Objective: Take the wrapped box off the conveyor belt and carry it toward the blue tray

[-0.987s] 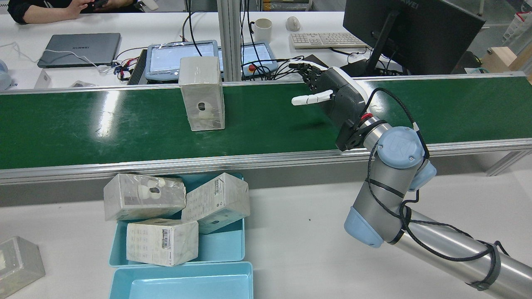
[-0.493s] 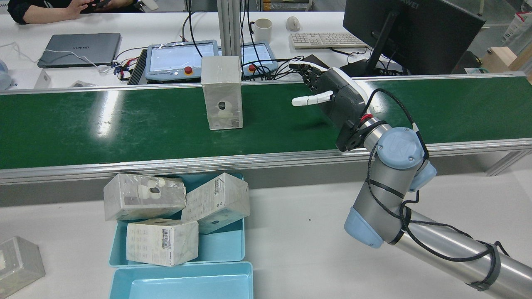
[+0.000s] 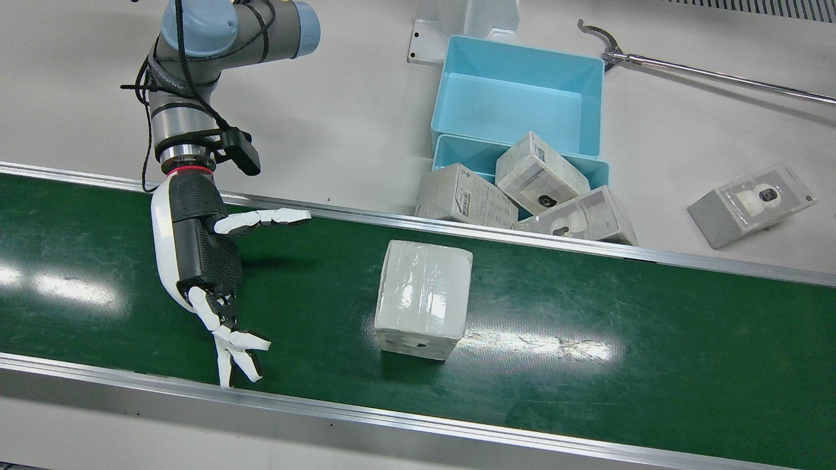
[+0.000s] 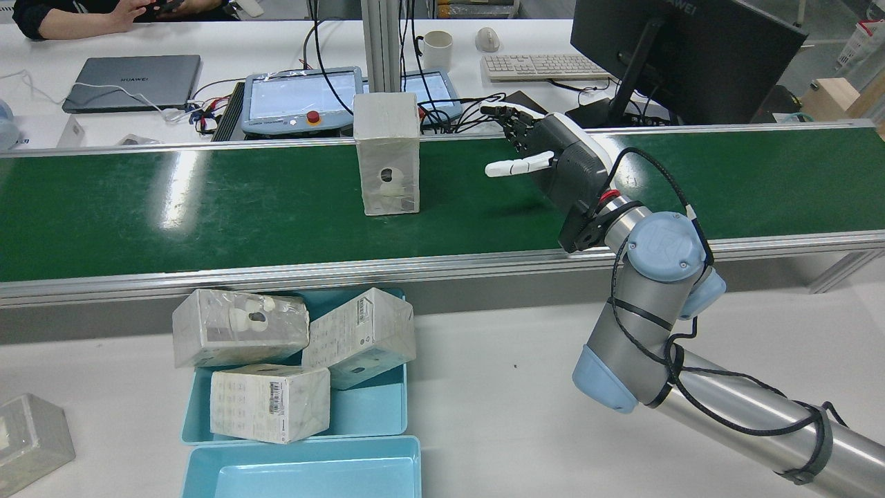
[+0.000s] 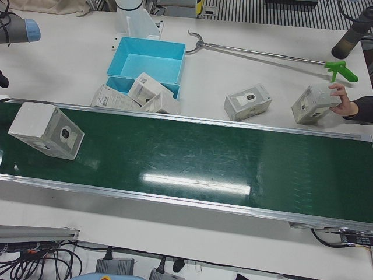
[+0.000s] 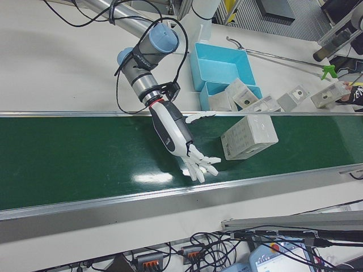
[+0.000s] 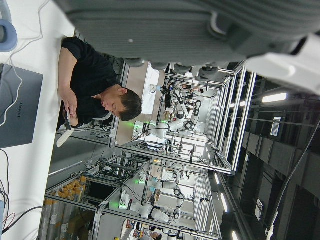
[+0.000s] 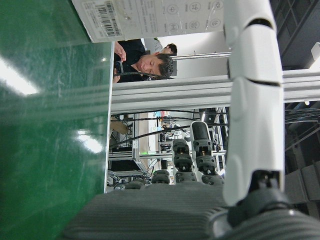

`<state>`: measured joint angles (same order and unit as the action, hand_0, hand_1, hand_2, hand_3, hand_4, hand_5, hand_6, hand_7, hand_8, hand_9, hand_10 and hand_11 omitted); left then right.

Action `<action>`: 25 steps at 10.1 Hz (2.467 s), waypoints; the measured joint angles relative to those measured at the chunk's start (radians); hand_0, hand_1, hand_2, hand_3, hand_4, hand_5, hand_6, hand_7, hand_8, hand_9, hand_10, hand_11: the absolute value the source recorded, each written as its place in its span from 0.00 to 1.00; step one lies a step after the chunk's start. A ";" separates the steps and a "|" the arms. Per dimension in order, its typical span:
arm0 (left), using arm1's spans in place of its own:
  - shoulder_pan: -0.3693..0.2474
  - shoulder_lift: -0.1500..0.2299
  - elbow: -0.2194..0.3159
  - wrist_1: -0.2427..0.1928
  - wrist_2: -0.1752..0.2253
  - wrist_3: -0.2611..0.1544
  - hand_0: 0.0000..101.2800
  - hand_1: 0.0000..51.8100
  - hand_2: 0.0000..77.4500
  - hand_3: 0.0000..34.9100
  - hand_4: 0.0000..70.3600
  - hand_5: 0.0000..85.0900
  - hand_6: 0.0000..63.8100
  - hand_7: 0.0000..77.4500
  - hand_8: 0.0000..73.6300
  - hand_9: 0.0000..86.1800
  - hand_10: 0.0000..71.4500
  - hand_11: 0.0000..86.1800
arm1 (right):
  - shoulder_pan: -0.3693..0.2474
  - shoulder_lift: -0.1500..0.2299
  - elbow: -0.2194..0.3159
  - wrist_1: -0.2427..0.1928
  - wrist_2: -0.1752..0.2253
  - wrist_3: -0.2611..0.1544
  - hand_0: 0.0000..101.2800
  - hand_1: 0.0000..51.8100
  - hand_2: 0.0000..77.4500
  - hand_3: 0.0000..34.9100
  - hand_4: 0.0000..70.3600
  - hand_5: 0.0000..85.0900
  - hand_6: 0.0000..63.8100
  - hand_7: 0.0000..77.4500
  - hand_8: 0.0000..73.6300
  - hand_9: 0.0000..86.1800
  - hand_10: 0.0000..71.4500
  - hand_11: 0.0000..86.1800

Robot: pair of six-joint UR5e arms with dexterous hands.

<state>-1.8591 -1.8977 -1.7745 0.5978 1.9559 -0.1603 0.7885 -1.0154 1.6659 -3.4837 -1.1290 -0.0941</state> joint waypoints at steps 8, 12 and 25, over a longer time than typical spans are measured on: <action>0.000 0.000 0.000 0.000 0.000 0.000 0.00 0.00 0.01 0.00 0.00 0.01 0.01 0.01 0.01 0.01 0.01 0.01 | 0.000 0.004 -0.017 0.000 0.000 0.002 0.48 0.29 0.15 0.00 0.18 0.28 0.09 0.06 0.01 0.03 0.00 0.01; 0.000 0.000 0.000 0.000 0.000 0.000 0.00 0.00 0.01 0.00 0.00 0.01 0.01 0.00 0.01 0.00 0.00 0.01 | -0.001 0.004 -0.018 0.000 0.000 0.001 0.48 0.29 0.15 0.00 0.17 0.28 0.09 0.06 0.01 0.03 0.00 0.01; 0.000 0.000 0.000 0.000 0.000 0.000 0.00 0.00 0.01 0.00 0.00 0.01 0.01 0.01 0.01 0.01 0.01 0.01 | 0.011 0.024 -0.012 -0.012 -0.005 -0.005 0.54 0.27 0.44 0.00 0.27 0.63 0.48 0.42 0.41 0.40 0.24 0.11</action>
<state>-1.8592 -1.8978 -1.7745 0.5978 1.9559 -0.1603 0.7995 -0.9910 1.6536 -3.4956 -1.1338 -0.0986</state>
